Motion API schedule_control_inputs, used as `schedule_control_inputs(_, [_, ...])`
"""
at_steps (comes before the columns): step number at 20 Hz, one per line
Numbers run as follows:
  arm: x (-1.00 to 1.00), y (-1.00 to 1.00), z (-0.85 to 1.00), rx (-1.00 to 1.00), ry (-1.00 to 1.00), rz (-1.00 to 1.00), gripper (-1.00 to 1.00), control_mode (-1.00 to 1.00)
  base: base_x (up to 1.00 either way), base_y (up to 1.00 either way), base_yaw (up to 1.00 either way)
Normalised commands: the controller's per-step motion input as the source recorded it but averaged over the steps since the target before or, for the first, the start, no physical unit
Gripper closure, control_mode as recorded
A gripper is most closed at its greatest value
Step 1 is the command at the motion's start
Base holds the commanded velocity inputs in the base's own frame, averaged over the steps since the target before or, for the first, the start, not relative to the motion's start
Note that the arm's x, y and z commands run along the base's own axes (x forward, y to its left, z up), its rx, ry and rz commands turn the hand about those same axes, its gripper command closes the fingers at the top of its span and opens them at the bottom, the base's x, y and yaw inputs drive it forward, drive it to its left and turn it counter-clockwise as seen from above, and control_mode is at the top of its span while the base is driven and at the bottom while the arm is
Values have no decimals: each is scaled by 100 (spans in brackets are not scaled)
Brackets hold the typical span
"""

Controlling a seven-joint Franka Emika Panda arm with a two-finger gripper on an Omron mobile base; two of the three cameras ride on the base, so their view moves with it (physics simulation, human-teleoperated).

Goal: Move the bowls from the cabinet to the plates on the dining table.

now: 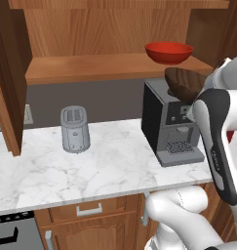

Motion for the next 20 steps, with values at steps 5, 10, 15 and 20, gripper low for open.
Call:
schedule_control_inputs(5, [-3,-3,0,0,0,0,100,-100,0,0,0])
schedule_control_inputs(10, [0,0,0,0,0,0,100,100,-3,0,0])
schedule_control_inputs(15, [0,0,0,0,0,0,100,100,-37,0,0])
schedule_control_inputs(20, [0,0,0,0,0,0,100,100,-58,0,0])
